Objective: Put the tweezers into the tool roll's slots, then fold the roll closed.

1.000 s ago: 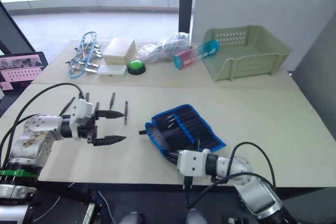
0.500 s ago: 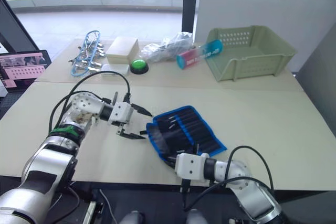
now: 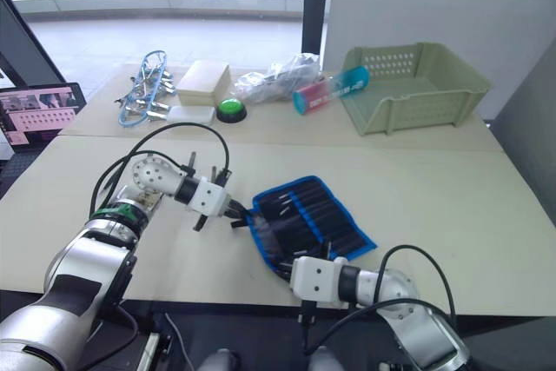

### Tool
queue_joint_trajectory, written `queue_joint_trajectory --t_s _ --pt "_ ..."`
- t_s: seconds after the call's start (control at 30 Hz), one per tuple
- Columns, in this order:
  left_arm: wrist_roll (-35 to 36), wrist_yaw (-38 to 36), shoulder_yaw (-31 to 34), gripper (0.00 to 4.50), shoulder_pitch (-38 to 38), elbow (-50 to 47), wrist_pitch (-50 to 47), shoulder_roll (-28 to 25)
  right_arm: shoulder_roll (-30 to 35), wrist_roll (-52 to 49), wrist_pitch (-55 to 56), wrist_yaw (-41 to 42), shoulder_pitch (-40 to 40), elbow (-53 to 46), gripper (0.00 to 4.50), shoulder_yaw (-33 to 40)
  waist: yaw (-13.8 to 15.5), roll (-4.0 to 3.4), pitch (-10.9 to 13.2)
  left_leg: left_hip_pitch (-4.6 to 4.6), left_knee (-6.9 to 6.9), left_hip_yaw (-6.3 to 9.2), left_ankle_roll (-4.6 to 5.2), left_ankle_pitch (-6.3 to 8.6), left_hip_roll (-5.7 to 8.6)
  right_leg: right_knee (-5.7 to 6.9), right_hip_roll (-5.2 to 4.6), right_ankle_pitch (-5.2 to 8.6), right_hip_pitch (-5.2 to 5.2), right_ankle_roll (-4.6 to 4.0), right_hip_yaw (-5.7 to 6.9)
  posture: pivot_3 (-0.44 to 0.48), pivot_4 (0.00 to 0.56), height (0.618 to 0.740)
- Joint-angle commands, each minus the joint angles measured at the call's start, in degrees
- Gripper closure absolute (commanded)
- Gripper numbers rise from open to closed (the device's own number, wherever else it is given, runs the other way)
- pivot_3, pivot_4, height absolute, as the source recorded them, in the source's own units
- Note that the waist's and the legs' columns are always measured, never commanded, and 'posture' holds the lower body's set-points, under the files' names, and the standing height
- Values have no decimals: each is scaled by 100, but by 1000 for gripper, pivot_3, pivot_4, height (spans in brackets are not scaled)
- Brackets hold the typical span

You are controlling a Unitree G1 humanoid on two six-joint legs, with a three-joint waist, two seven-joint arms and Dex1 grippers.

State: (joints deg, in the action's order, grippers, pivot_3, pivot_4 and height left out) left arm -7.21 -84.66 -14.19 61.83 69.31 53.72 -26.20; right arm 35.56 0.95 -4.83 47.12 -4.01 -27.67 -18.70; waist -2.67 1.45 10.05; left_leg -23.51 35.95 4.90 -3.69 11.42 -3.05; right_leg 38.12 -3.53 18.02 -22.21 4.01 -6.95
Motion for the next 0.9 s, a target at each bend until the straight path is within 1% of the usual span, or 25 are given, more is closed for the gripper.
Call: queue_joint_trajectory --t_s 0.03,0.17,0.23,0.27,0.3,0.33,0.47,0.5,0.53,0.57,0.6,0.67,0.73,0.77,0.83,0.9 --pt "38 -94 18 4470 -60 -48 323 -142 31 -121 -307 -21 48 -357 4500 149 -1 0 0 0 0 0 0 0 0 1 0 0 0 0 0 0 150 740" --pt "-105 84 -91 4470 -302 -110 790 -287 122 -87 -472 91 11 -428 4500 121 -12 0 0 4 0 0 0 0 0 6 0 0 0 0 -1 0 150 740" --pt "-206 271 -129 4500 -325 -102 919 -341 148 -26 -510 69 -40 -423 3905 116 -5 0 0 4 1 1 0 -1 -1 8 0 0 0 0 1 0 150 740" --pt "-248 378 -135 4500 -328 -95 954 -361 178 -63 -626 115 -53 -434 3681 109 2 0 0 2 2 2 -1 -1 0 7 0 0 0 0 1 0 150 740" --pt "-268 435 -137 4500 -340 -84 972 -378 234 -111 -762 196 -59 -466 3296 100 1 0 0 3 5 2 -1 -1 0 8 0 0 2 0 1 0 150 740" --pt "-305 495 -157 4500 -359 -68 982 -399 281 -124 -856 246 -66 -490 3055 99 1 0 0 3 6 2 -1 -1 0 8 0 0 2 0 0 0 150 740" --pt "-362 659 -202 4500 -389 -49 1042 -426 352 -201 -1084 280 -93 -552 1550 216 1 0 -1 3 6 2 -1 -1 0 10 0 0 2 0 2 0 150 740" --pt "-346 669 -193 4500 -397 -74 1100 -454 247 -929 -1768 350 -153 -678 1262 574 2 0 0 3 6 2 -1 -1 0 10 0 0 2 0 1 0 150 740" --pt "-328 657 -191 4500 -411 -91 1146 -479 101 -1773 -2484 379 -261 -745 1262 969 -5 0 0 3 6 2 -1 -1 0 10 0 0 2 0 2 0 150 740" --pt "-315 650 -190 4500 -421 -102 1178 -497 2 -2393 -3026 386 -350 -801 1262 1257 -16 0 0 2 7 2 -1 -1 0 12 0 0 3 0 0 0 150 740" --pt "-309 668 -186 4500 -437 -107 1213 -512 -324 -2811 -3358 115 -601 -641 1262 1579 -22 0 -1 2 9 2 -2 -1 -1 14 0 -1 3 0 -1 0 150 740" --pt "-313 692 -192 4500 -460 -97 1233 -523 -710 -3101 -3633 -198 -910 -423 1262 1727 -58 6 -3 9 9 4 -3 -2 -2 31 1 -1 4 -1 1 0 150 740" --pt "-308 692 -198 4500 -464 -90 1255 -531 -977 -3099 -3772 -428 -1080 -331 1262 1590 -58 7 -4 17 7 6 -3 -2 -1 45 1 -1 4 0 2 0 150 740" --pt "-307 697 -200 4500 -461 -88 1266 -533 -1095 -3035 -3794 -555 -1138 -272 1497 1476 -58 7 -4 15 7 10 -2 -2 0 47 1 -1 4 0 6 0 150 740" --pt "-304 694 -200 4500 -447 -84 1275 -538 -1164 -2505 -3618 -788 -1187 -9 2071 976 -65 7 -4 12 9 10 -1 -1 1 48 1 -1 3 0 5 0 150 740" --pt "-336 760 -204 4500 -430 -74 1276 -531 -1225 -2199 -3419 -897 -1169 218 2654 633 -80 7 -4 11 9 10 -1 -1 2 49 0 -1 0 0 5 0 150 740"
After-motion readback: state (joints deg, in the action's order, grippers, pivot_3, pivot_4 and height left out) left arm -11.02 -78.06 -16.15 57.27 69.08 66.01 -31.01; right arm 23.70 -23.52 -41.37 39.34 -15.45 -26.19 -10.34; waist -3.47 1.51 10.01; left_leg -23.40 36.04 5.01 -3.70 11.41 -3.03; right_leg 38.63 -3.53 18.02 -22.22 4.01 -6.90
